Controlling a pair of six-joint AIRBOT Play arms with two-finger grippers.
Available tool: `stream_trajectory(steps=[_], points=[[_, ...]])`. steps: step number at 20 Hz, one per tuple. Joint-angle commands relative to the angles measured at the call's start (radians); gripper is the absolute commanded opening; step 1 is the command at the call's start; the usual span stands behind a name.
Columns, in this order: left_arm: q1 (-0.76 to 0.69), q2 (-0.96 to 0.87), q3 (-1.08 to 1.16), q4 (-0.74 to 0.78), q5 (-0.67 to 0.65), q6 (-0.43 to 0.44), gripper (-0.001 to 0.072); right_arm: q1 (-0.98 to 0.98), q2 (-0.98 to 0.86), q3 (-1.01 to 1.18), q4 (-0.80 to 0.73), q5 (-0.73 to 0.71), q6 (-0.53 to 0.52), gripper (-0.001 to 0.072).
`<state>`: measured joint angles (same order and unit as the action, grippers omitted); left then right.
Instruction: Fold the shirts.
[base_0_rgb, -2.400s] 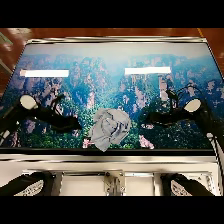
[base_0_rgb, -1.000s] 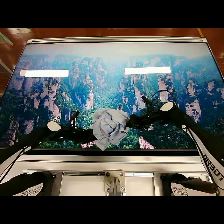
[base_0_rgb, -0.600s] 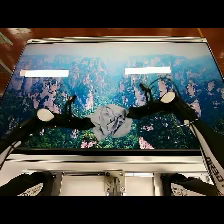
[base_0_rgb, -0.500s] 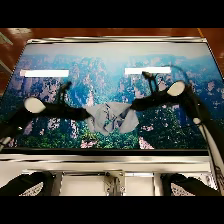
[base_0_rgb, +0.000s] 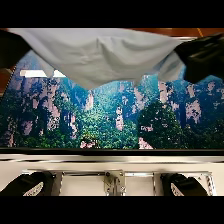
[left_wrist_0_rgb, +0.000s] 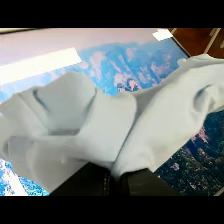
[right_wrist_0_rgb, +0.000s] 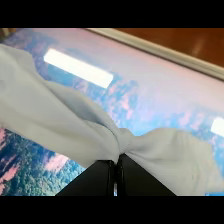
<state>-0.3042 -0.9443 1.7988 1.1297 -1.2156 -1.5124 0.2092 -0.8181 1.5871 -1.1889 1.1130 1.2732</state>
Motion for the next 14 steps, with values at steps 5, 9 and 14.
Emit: stream_trajectory(steps=[5,9,14], points=[[-0.003,0.034,0.046,0.137,-0.377,-0.032,0.0051,0.0,0.09,0.035,-0.123,0.439,0.102,0.0059],[-0.003,0.034,-0.17,0.18,-0.382,-0.061,0.0051,0.0,0.011,-0.109,-0.165,0.642,0.157,0.0058],[0.0,0.021,-0.644,0.179,-0.214,-0.08,0.0051,0.0,-0.064,-0.531,-0.154,0.287,0.16,0.0059]])
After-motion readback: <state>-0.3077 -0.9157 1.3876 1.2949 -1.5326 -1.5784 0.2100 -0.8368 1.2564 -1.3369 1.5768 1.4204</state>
